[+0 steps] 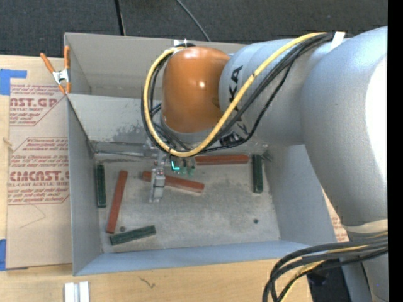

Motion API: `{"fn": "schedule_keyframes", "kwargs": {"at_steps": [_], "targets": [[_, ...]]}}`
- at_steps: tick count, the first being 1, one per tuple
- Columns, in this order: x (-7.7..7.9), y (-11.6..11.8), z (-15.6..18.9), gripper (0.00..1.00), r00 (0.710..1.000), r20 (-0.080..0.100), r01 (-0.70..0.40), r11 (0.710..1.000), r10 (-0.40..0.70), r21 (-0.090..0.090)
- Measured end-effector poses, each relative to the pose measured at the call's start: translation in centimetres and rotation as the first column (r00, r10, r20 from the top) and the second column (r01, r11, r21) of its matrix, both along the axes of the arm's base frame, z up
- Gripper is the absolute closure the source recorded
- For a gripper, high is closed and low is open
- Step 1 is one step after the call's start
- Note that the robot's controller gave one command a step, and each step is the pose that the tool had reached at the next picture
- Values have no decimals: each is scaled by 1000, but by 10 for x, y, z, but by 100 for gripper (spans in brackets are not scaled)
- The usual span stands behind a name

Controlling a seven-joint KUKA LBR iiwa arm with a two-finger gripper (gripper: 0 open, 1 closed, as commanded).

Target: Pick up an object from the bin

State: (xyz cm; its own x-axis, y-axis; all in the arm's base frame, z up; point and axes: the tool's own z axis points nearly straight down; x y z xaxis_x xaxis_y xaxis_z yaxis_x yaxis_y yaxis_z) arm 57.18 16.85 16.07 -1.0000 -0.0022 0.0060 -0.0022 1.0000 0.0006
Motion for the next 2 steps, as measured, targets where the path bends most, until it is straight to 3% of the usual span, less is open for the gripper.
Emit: {"fn": "schedule_keyframes", "kwargs": {"at_steps": [1,2], "targets": [[2,-1,4,0,1000,7,1,1000,-1,1],[11,-16,-31,0,997,13,76,997,-76,3]]}}
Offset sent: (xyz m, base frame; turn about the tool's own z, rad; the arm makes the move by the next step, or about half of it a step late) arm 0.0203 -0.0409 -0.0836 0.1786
